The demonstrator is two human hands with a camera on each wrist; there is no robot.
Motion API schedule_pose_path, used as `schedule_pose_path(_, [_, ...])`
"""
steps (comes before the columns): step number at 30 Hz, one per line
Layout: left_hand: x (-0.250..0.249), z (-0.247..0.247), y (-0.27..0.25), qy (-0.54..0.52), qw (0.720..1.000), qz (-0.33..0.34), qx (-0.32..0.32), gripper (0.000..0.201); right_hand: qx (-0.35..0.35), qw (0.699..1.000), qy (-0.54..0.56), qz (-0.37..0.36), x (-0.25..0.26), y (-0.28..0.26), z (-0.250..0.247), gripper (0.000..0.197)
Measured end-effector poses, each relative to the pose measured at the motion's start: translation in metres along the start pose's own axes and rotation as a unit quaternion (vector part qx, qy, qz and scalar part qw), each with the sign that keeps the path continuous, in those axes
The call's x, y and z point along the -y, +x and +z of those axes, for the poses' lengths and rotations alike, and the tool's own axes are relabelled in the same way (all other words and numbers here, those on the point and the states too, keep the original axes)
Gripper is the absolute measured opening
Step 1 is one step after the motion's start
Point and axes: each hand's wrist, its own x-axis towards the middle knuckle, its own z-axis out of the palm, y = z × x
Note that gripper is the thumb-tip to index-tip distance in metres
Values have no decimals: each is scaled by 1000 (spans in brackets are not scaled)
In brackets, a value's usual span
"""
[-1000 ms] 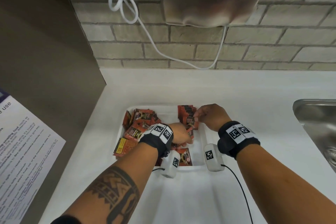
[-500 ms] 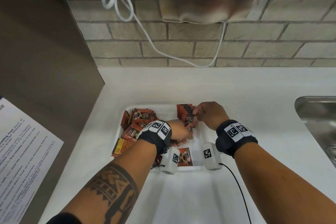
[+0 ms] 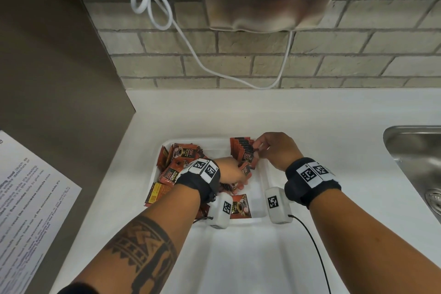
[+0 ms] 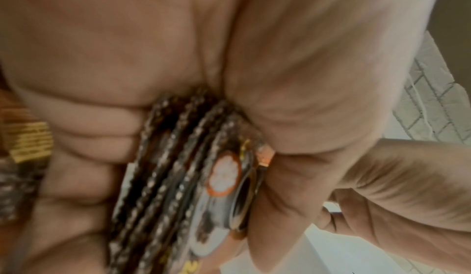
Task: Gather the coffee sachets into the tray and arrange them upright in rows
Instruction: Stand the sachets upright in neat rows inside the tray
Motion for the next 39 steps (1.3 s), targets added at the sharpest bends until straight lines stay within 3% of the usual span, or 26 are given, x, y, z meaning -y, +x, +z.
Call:
schedule_pose_path(4, [11, -8, -1, -103, 994, 34, -5, 26, -4, 998, 58, -20, 3, -6, -7, 9])
schedule_pose_path(9, [18, -14, -7, -279, 953, 117, -11, 33, 114, 988, 101, -19, 13, -17, -13, 22])
schedule_pose_path(15, [21, -15, -14, -296, 943, 154, -11, 30, 87, 985, 151, -13, 17, -16, -16, 15])
schedule_pose_path(21, [26, -17, -17, -165, 961, 208, -71, 35, 71, 984, 157, -42, 19, -16, -16, 6])
schedule_pose_path(24, [28, -21, -14, -99, 969, 193, -116, 40, 68, 989, 126, -47, 22, -17, -19, 9])
schedule_pose_path(27, [27, -27, -14, -6, 975, 164, -150, 26, 28, 992, 111, -47, 20, -13, -22, 3])
schedule_pose_path(28, [26, -30, -16, 18, 980, 143, -138, 20, 12, 994, 101, -44, 18, -11, -23, 6])
schedule_pose_path(32, [19, -34, -20, 135, 987, 19, -85, 36, 1, 999, 39, -16, 12, -10, -24, 5])
schedule_pose_path(36, [8, -23, -12, 158, 987, 14, -28, 29, 10, 1000, -20, -16, 11, -11, -12, 6])
schedule_pose_path(39, [3, -12, 3, 185, 982, 21, 18, 38, 26, 997, -69, -14, 16, -10, -6, 10])
